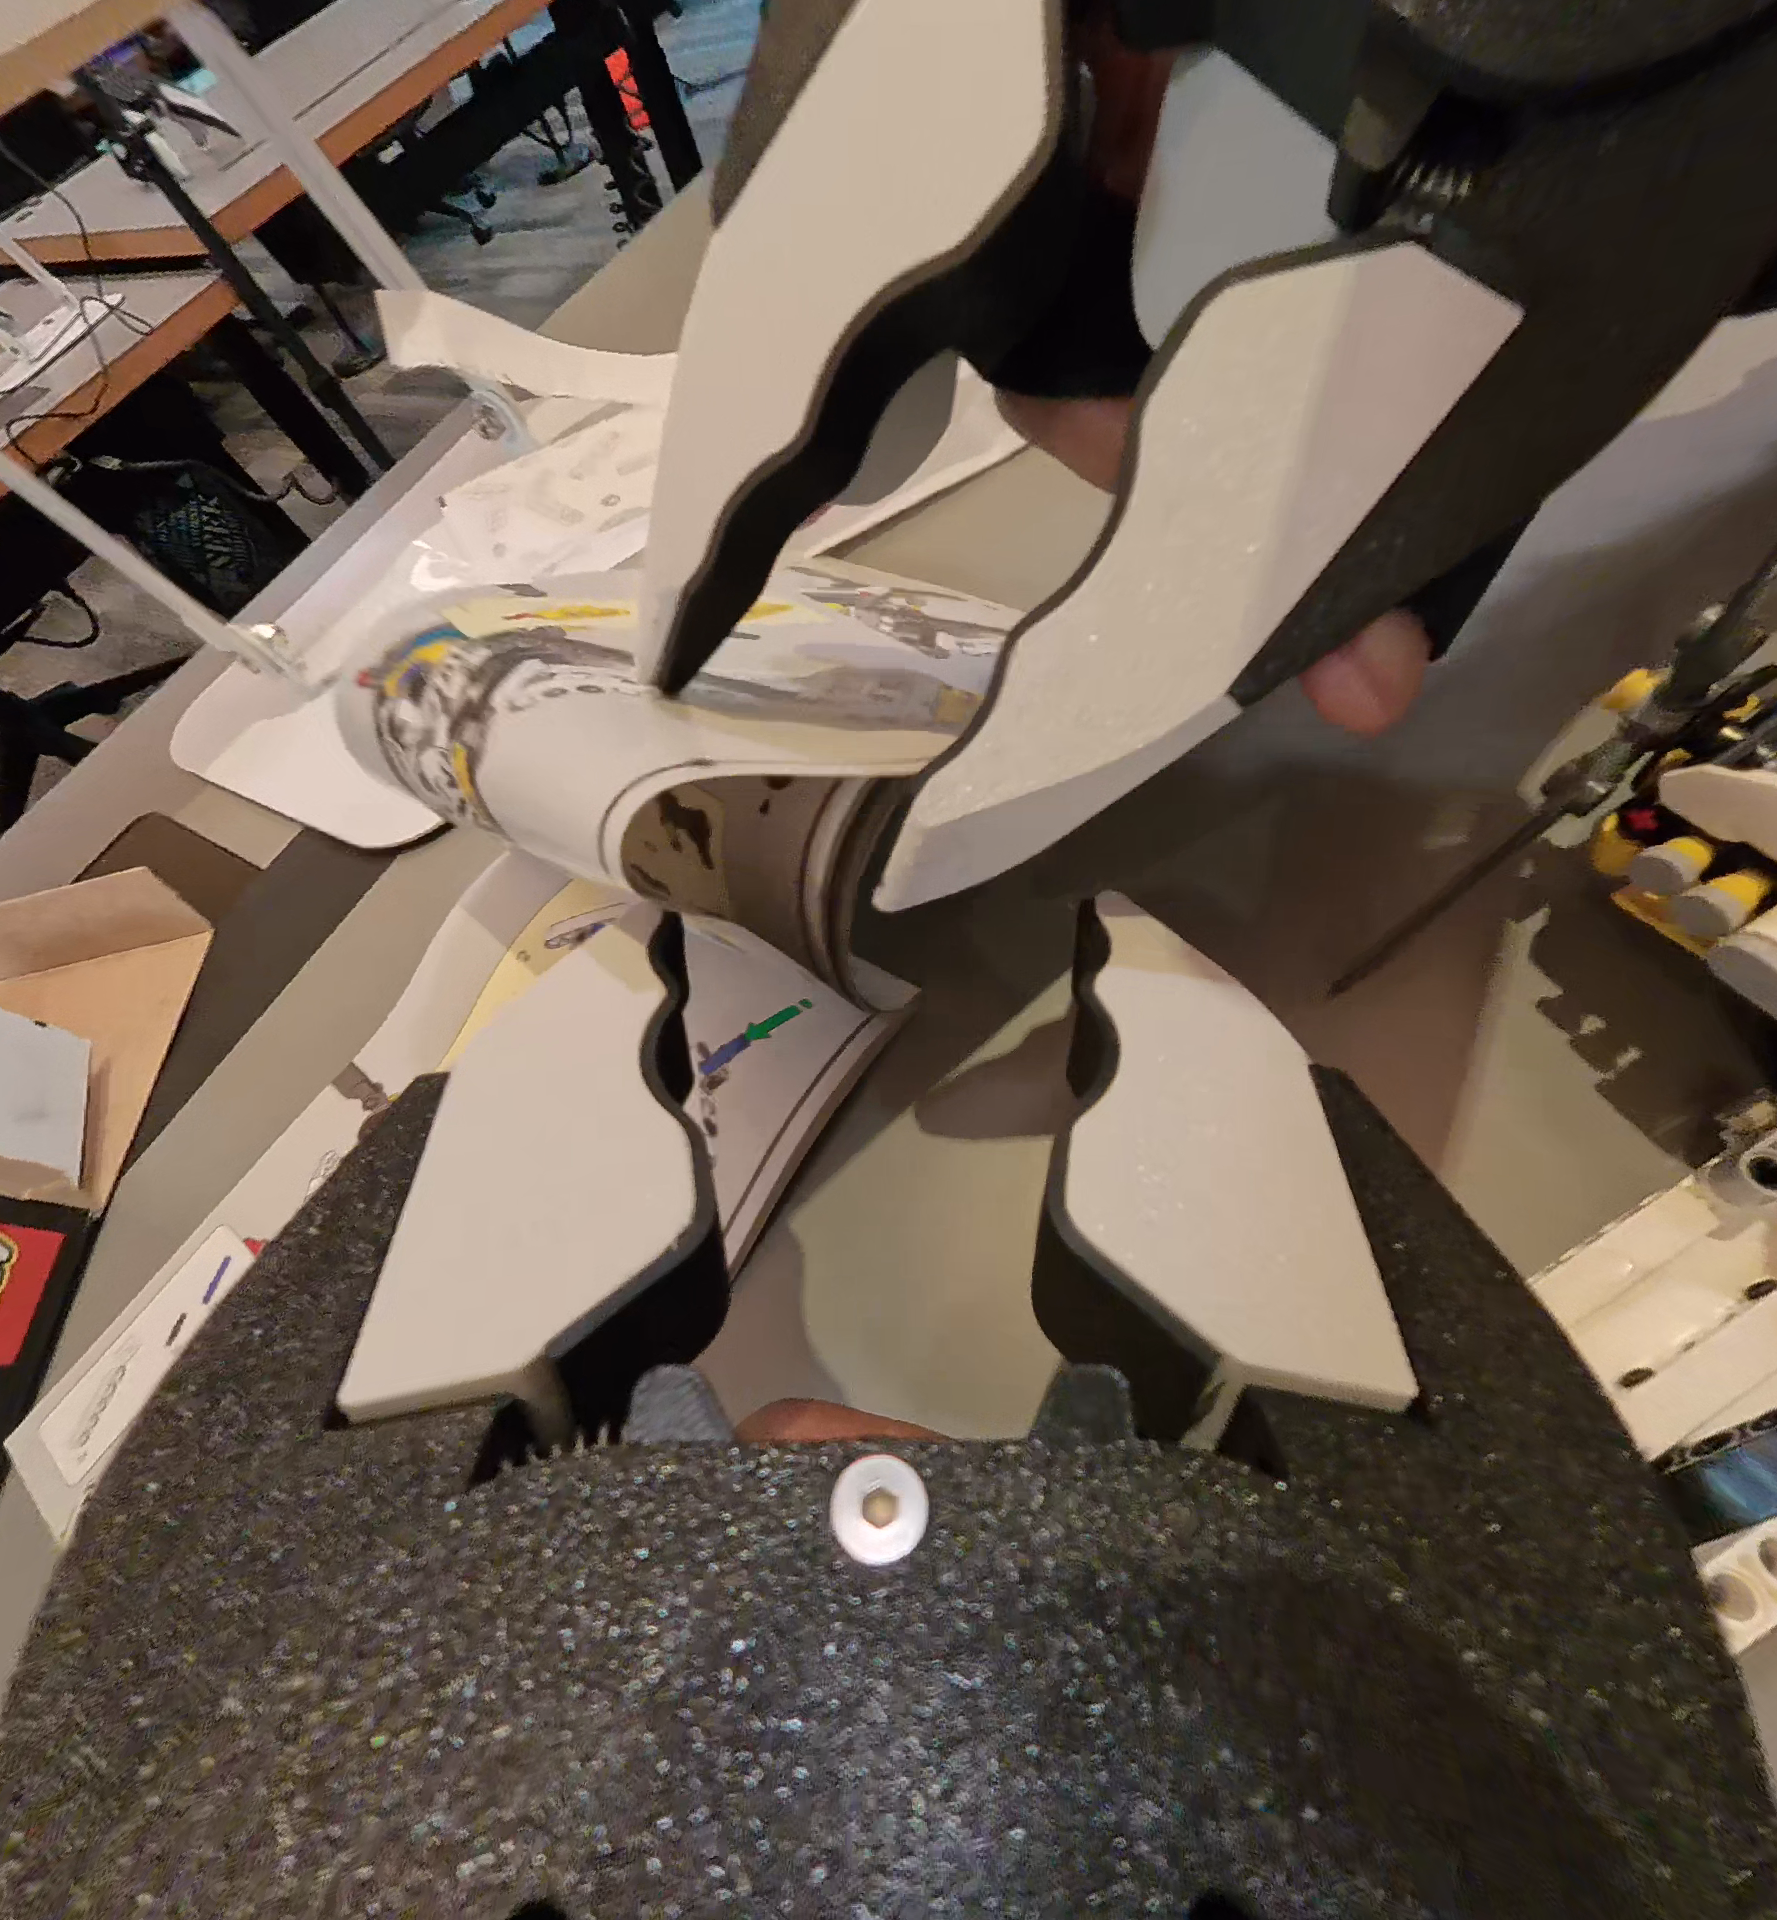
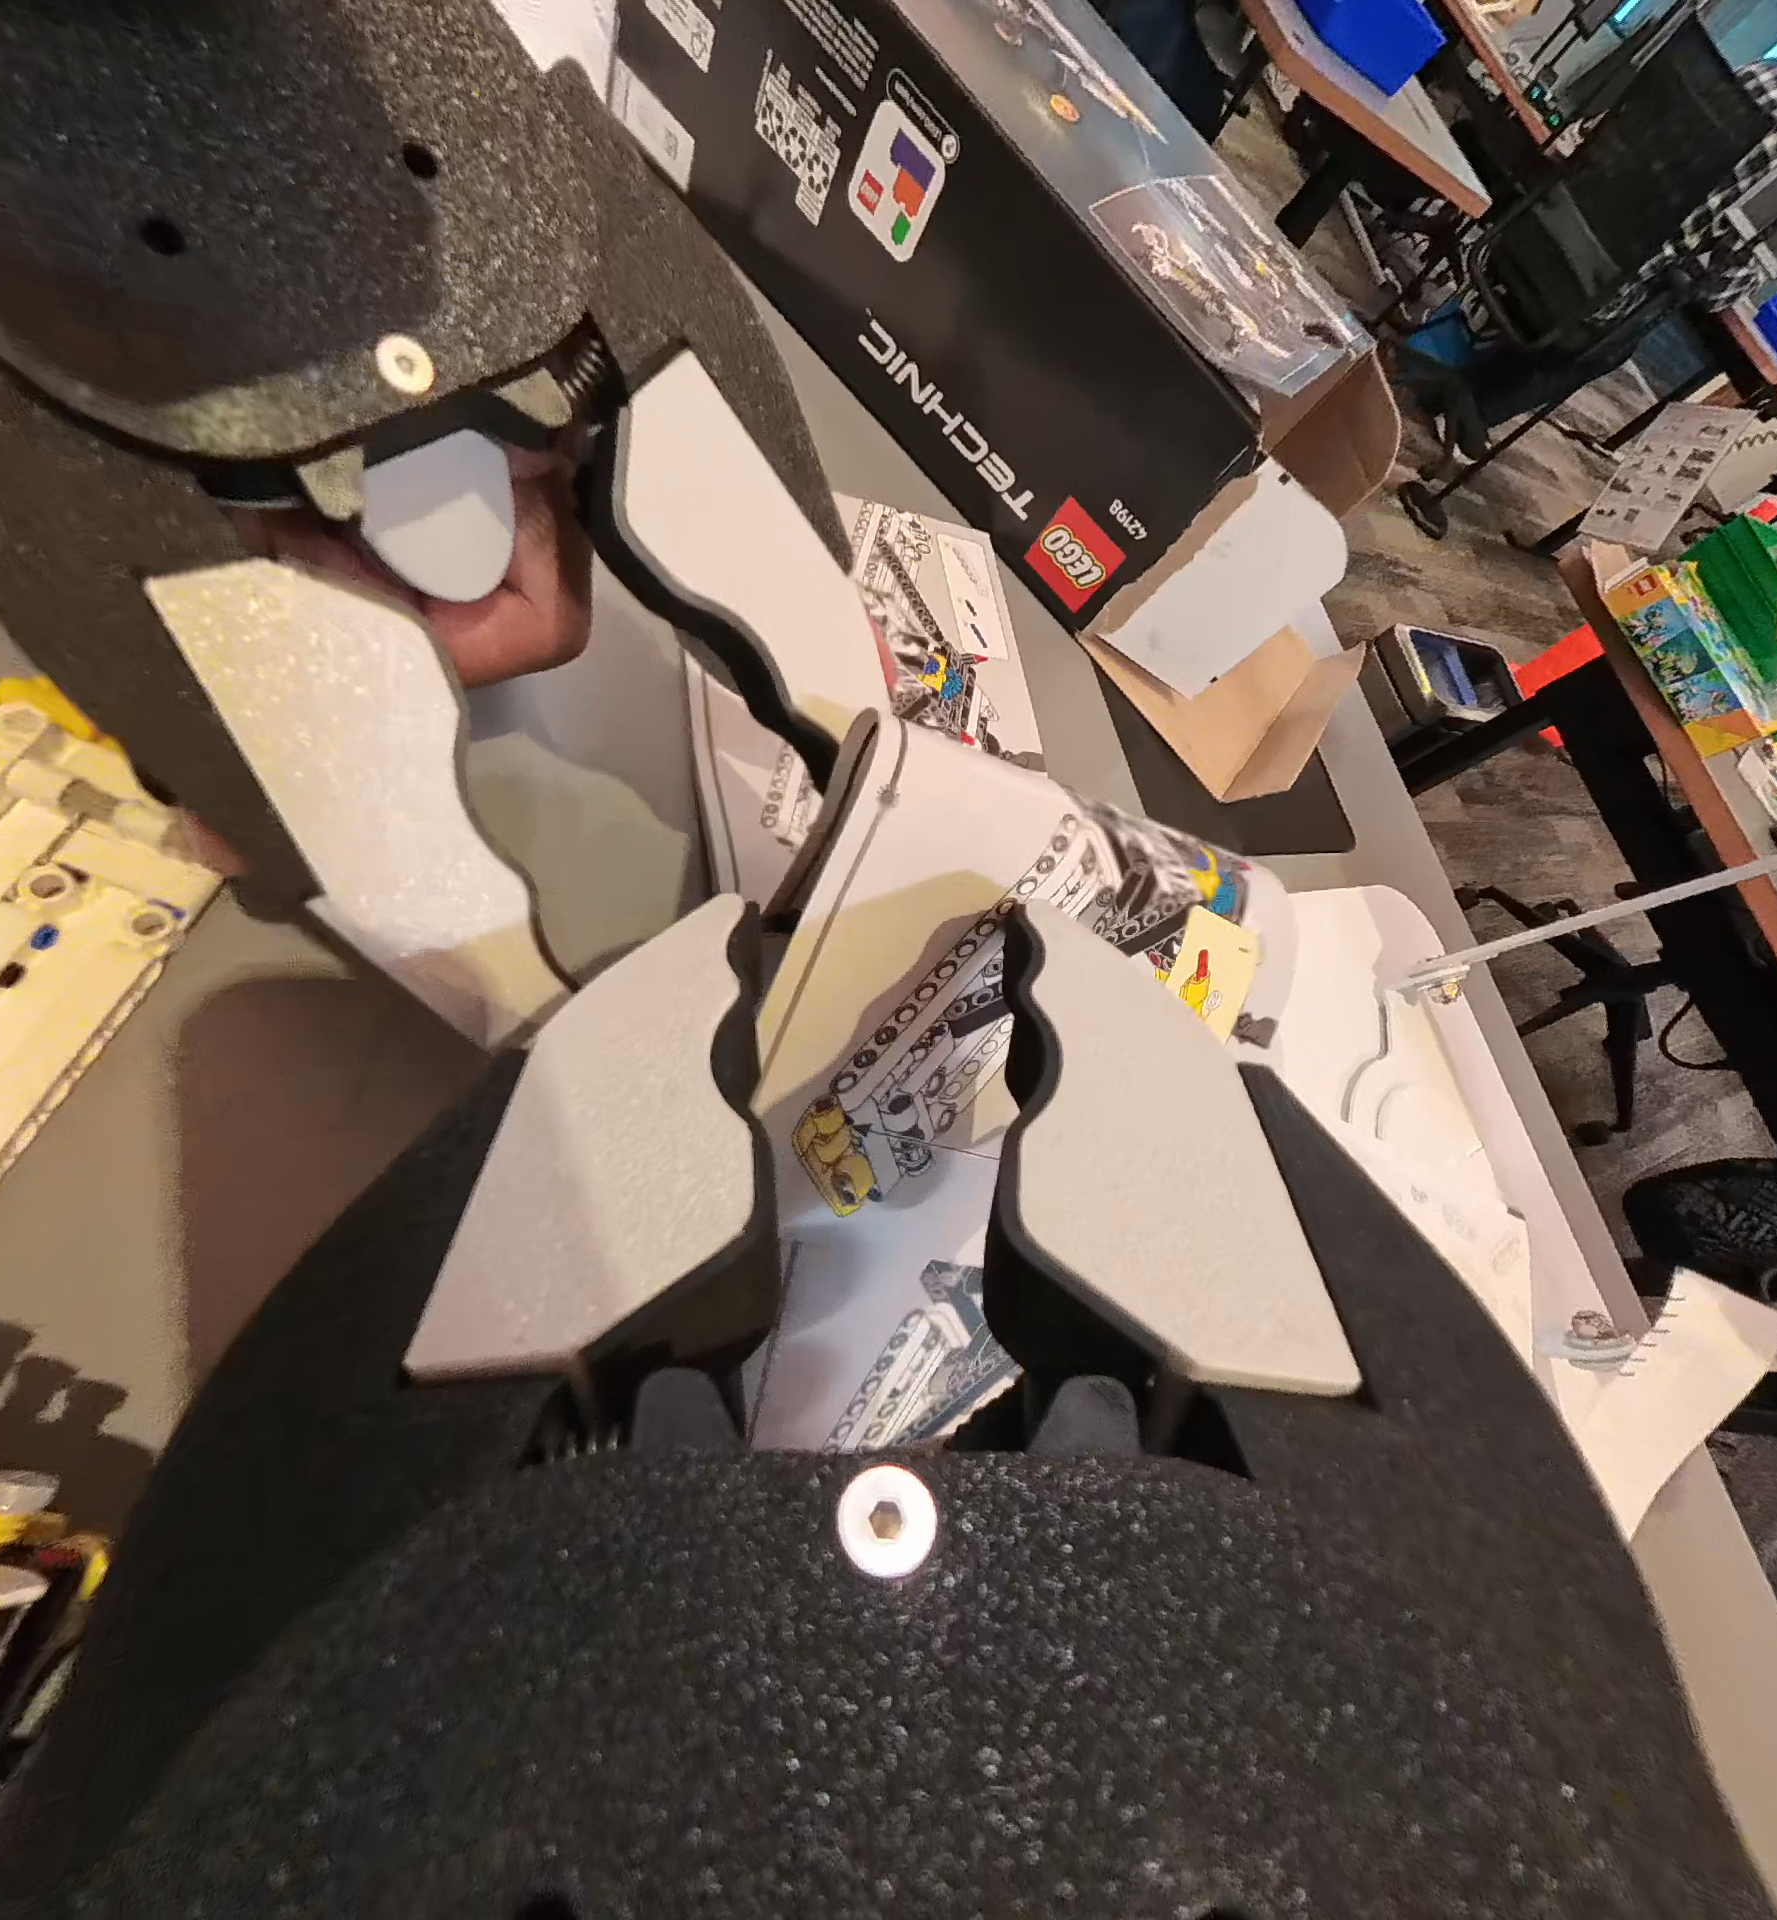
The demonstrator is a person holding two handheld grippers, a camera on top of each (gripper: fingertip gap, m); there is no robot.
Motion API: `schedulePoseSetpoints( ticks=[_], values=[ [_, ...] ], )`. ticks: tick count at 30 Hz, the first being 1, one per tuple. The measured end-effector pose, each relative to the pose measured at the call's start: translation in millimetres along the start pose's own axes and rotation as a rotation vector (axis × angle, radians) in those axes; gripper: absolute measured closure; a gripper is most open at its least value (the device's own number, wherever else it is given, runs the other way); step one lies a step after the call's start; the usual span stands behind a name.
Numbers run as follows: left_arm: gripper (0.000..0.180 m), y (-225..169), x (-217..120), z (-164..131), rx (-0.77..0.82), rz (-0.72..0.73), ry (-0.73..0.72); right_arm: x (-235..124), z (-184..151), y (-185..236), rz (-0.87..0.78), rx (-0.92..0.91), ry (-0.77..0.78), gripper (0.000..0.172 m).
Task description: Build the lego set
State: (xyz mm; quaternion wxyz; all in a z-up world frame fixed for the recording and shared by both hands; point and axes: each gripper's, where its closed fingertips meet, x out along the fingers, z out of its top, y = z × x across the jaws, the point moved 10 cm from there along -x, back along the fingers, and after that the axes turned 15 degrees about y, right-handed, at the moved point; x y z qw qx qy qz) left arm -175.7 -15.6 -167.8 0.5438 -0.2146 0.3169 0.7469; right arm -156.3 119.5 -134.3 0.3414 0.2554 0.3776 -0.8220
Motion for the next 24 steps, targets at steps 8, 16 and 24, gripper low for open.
schedulePoseSetpoints(
  ticks=[8,16,24],
  values=[
    [0.116,18,-13,-7,-0.114,0.006,-0.064,4,9,-5,-0.006,-0.02,-0.01,0.129],
    [0.121,23,-5,-10,-0.124,0.125,0.006,12,8,-12,-0.033,-0.009,0.019,0.129],
    [0.12,15,-5,-10,-0.082,0.04,0.018,-17,-19,-24,0.065,0.088,0.036,0.128]
  ],
)
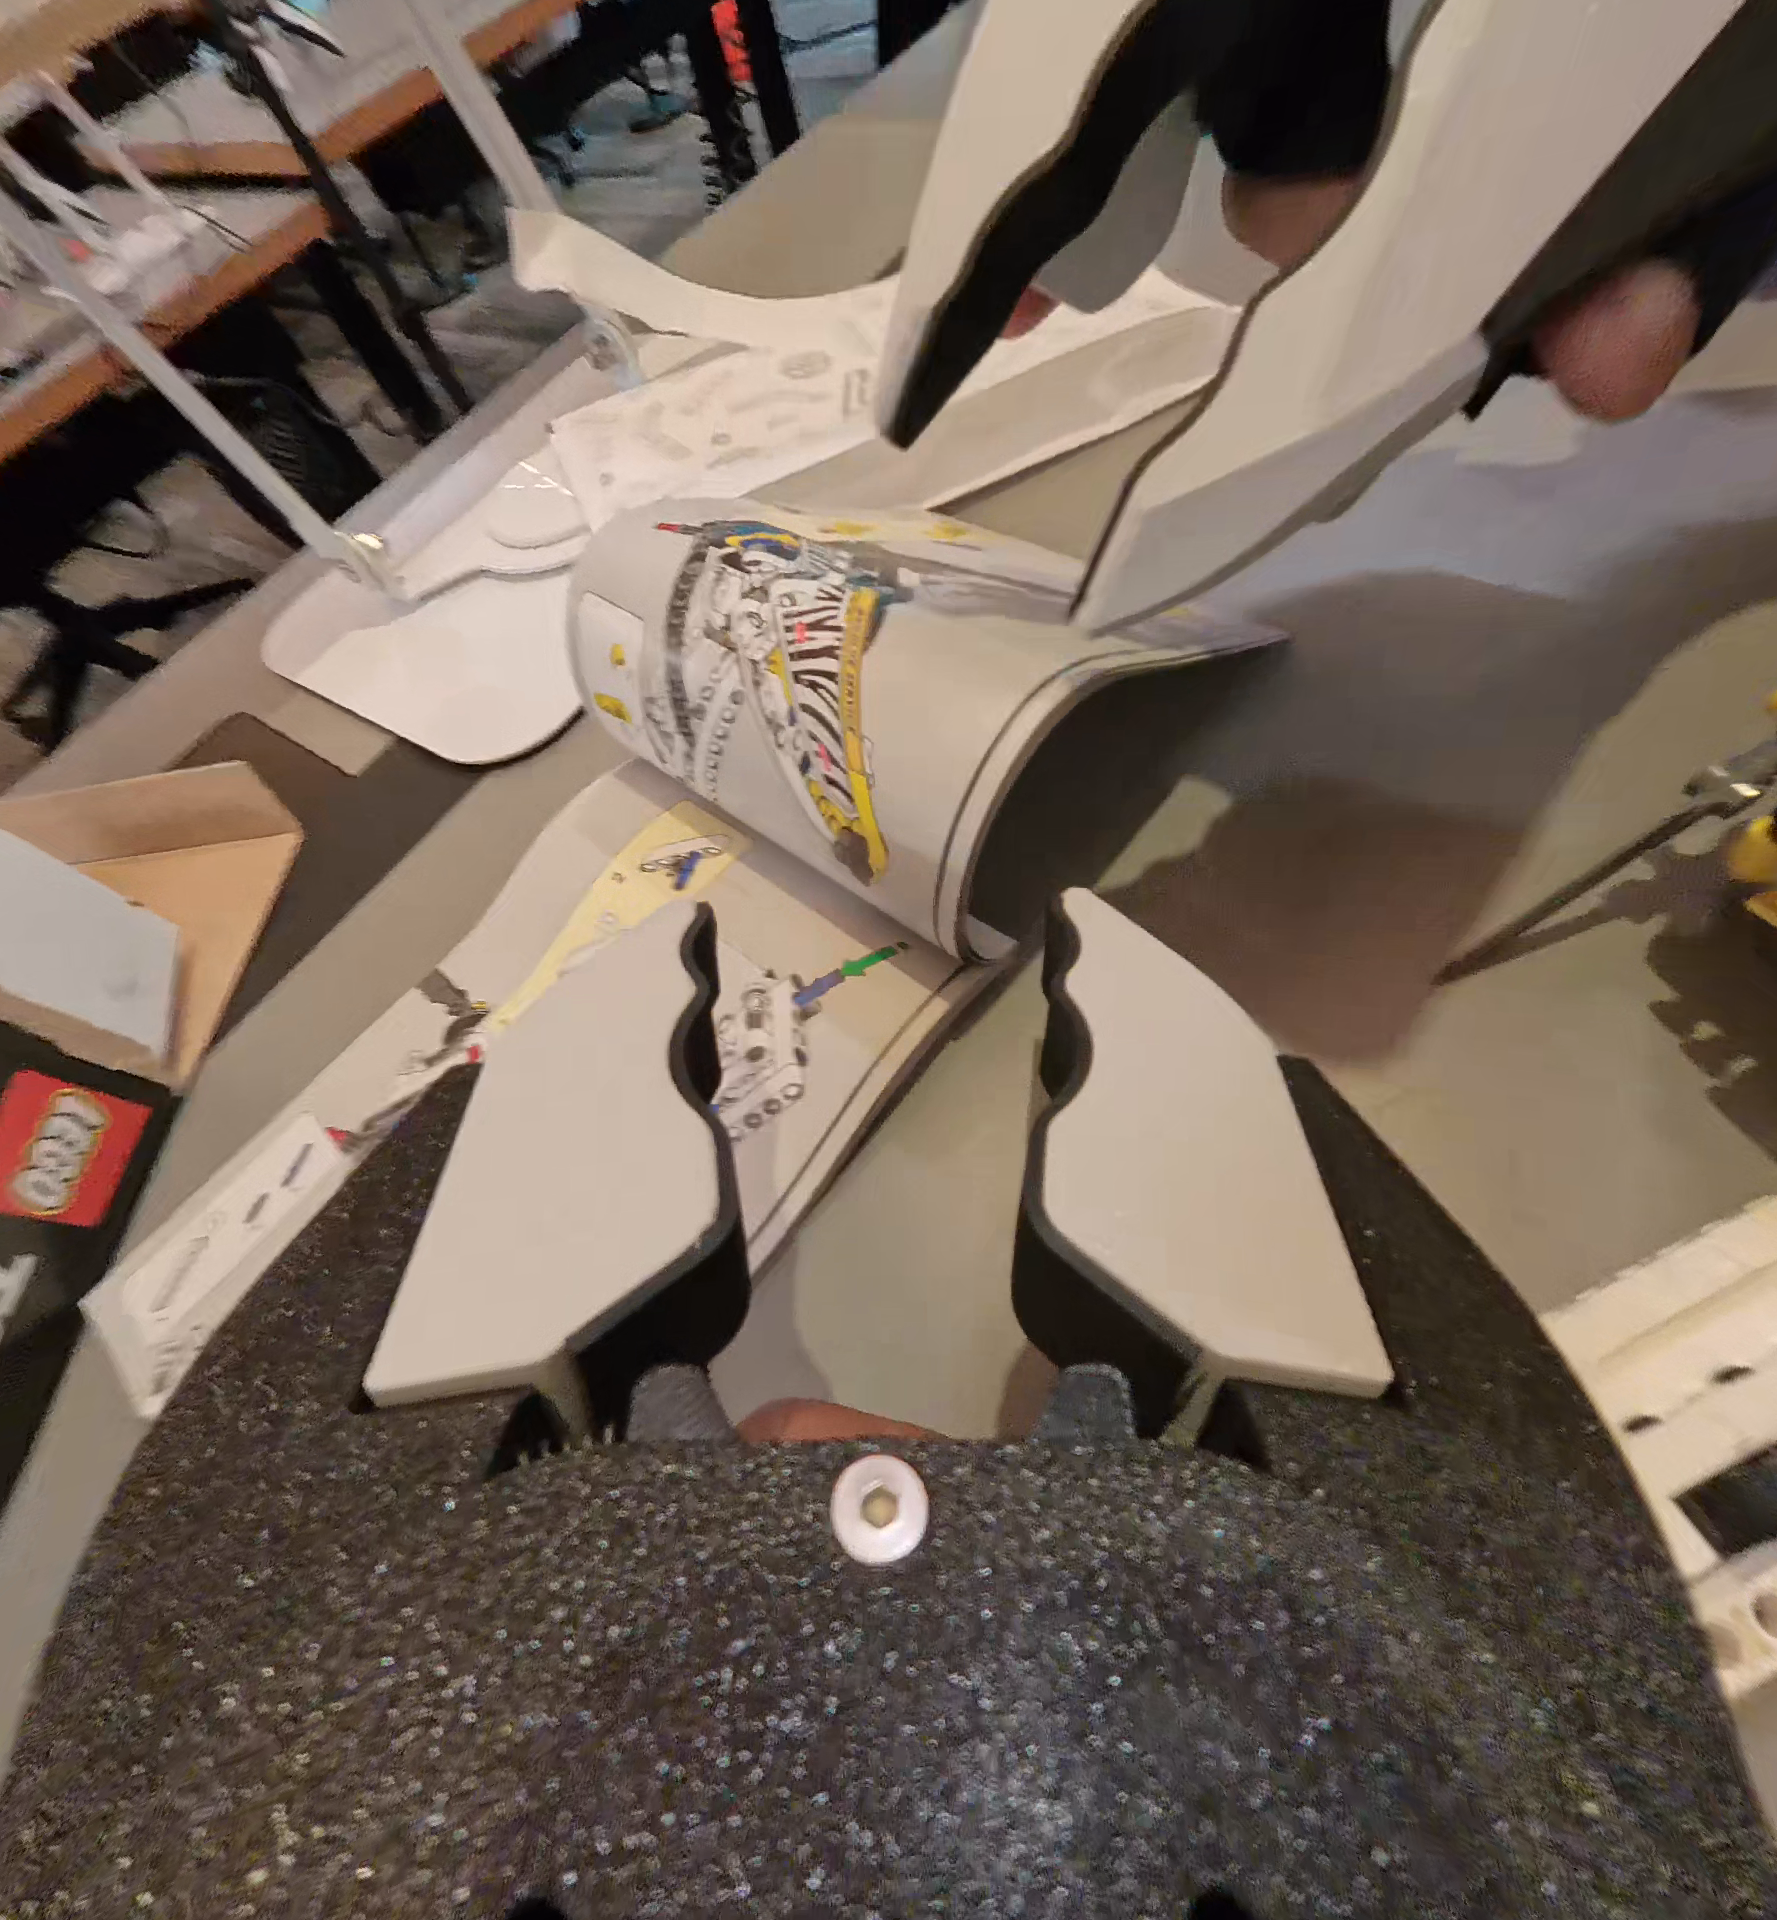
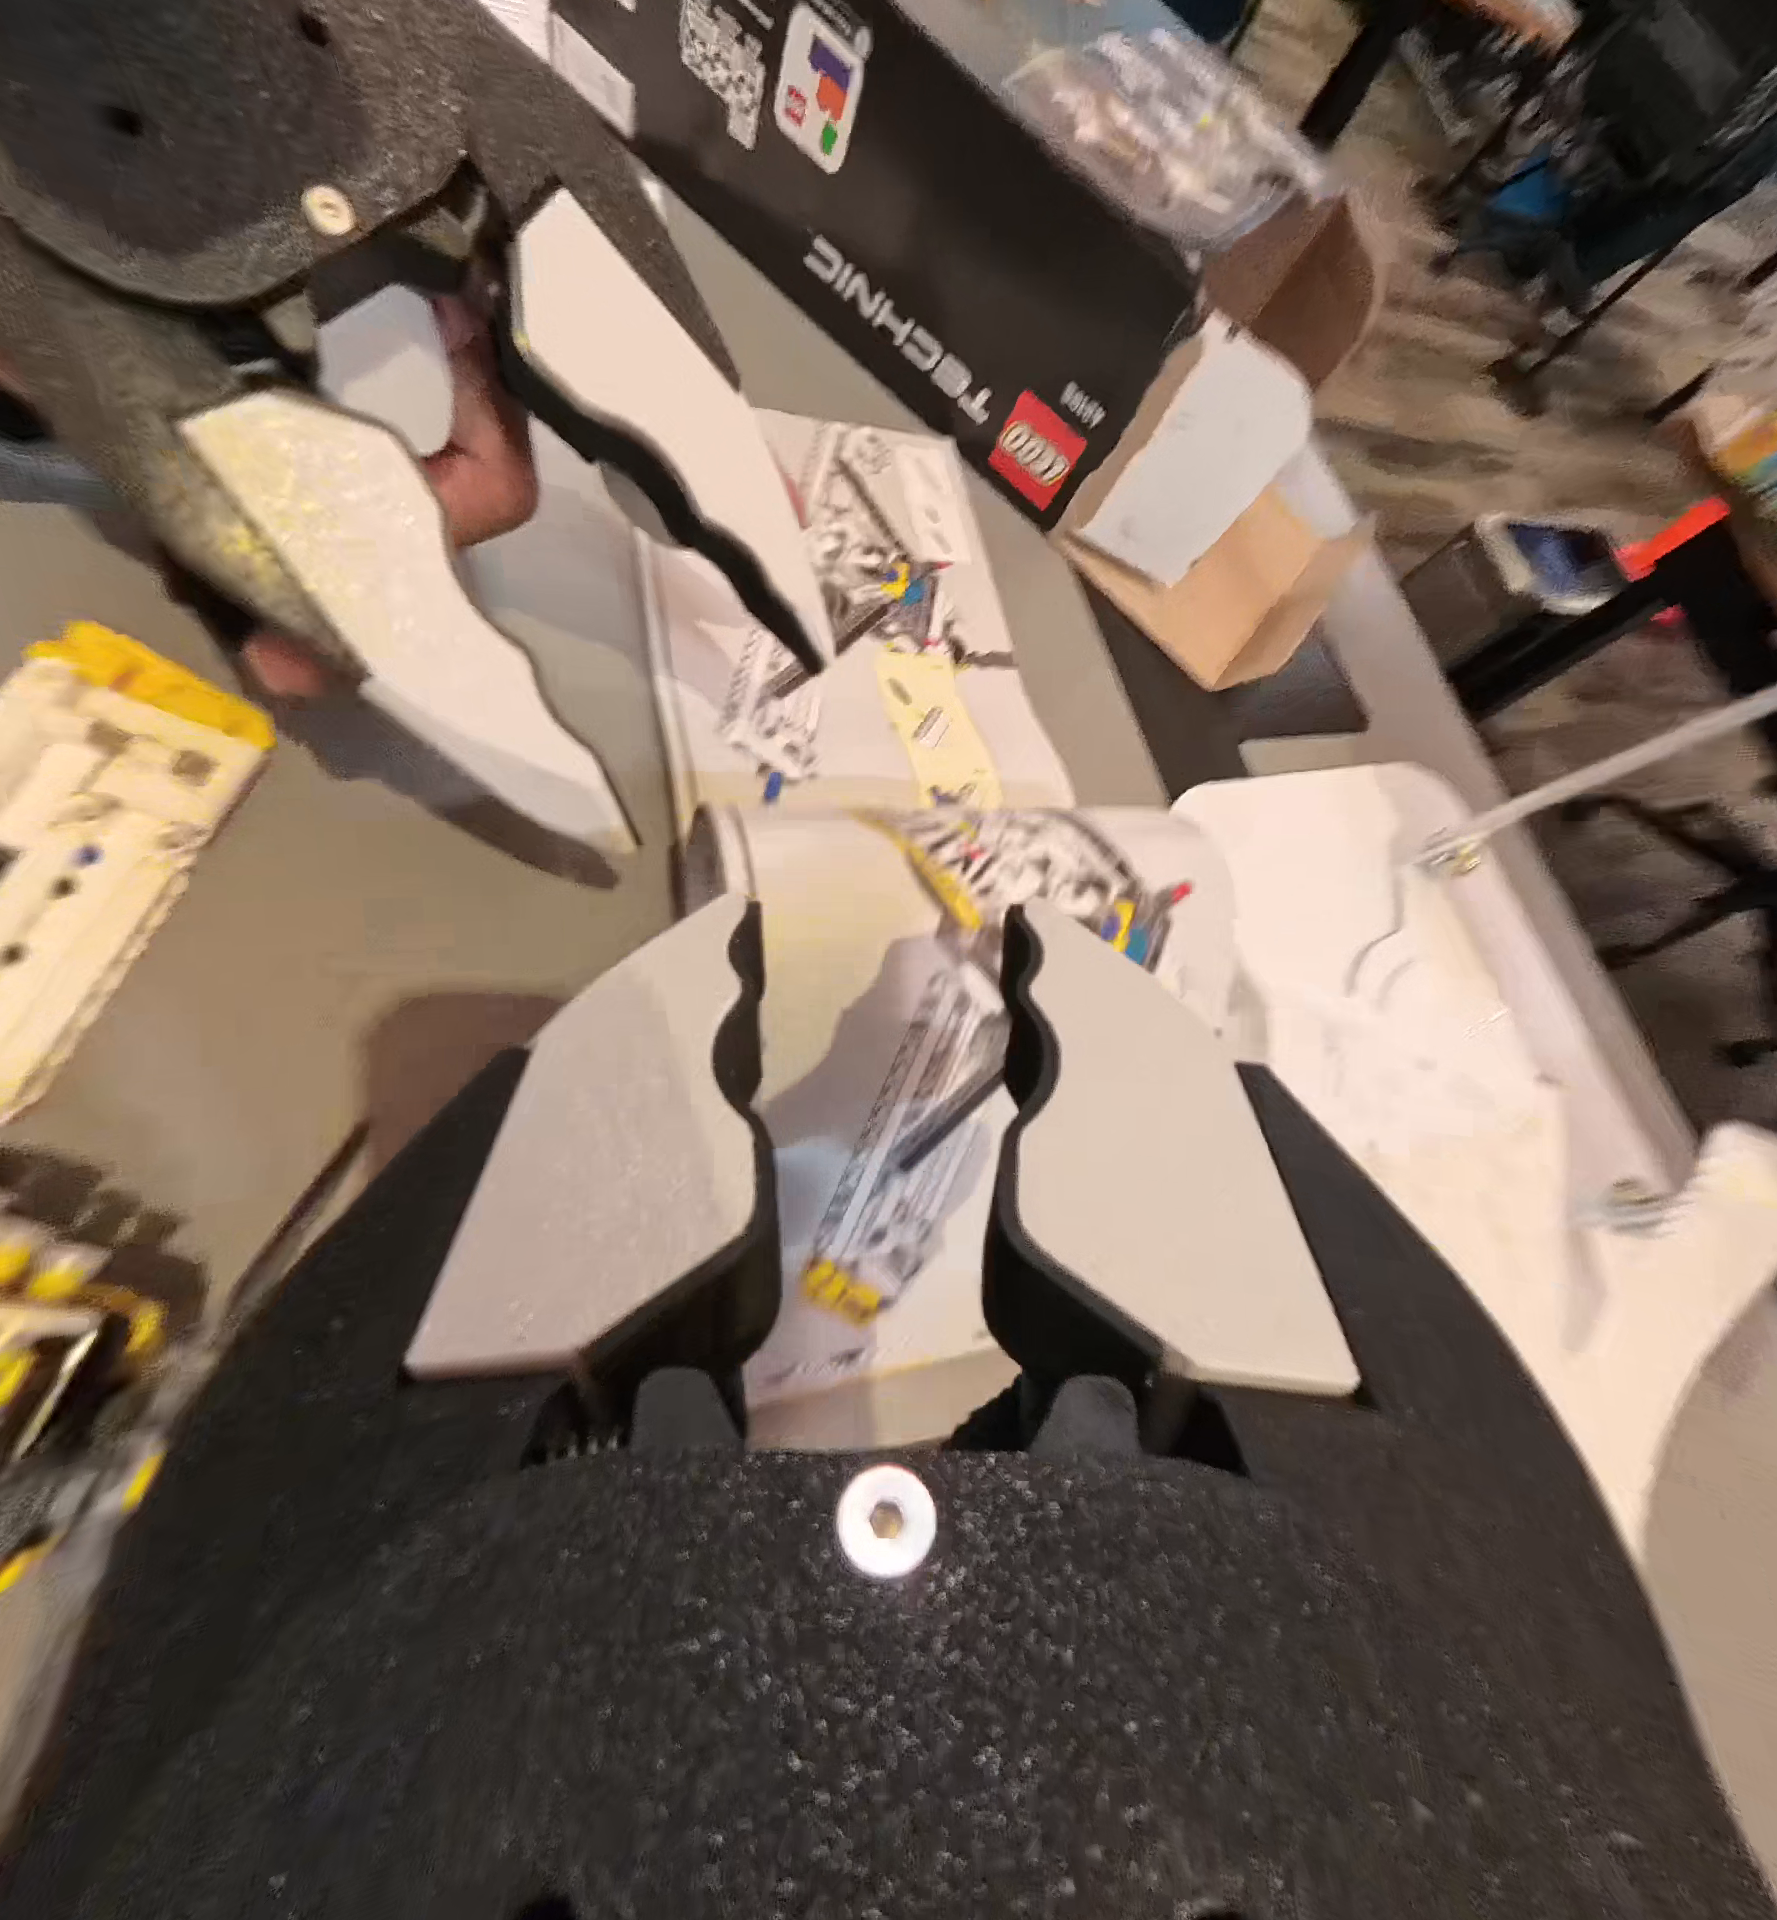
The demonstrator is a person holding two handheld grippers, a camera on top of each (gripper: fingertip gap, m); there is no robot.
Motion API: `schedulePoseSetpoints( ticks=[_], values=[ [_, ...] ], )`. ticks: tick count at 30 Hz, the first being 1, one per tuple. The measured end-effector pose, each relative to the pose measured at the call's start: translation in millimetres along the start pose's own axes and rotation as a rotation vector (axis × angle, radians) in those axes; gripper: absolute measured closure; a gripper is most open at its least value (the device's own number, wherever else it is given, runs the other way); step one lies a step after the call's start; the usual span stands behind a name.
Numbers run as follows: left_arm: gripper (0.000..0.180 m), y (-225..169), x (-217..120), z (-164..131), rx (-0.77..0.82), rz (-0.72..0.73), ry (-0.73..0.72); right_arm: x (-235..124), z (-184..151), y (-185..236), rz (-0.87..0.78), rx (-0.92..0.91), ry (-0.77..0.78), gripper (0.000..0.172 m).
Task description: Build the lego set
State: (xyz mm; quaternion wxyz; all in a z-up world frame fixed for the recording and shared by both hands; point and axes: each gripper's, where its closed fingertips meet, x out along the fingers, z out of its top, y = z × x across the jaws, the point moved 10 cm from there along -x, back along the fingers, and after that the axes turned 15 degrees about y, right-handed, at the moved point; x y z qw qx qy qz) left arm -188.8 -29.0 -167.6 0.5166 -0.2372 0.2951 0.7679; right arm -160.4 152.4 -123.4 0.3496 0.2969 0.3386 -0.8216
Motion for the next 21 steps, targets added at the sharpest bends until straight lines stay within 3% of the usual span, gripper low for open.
schedulePoseSetpoints(
  ticks=[6,11,21],
  values=[
    [0.12,-8,9,3,-0.023,-0.104,0.021,5,-34,0,0.075,0.086,0.058,0.12],
    [0.12,-19,14,7,0.054,-0.102,0.066,17,-23,10,0.11,0.048,0.061,0.119],
    [0.119,-19,14,8,0.037,-0.114,0.054,17,0,13,0.115,0.007,0.023,0.118]
  ],
)
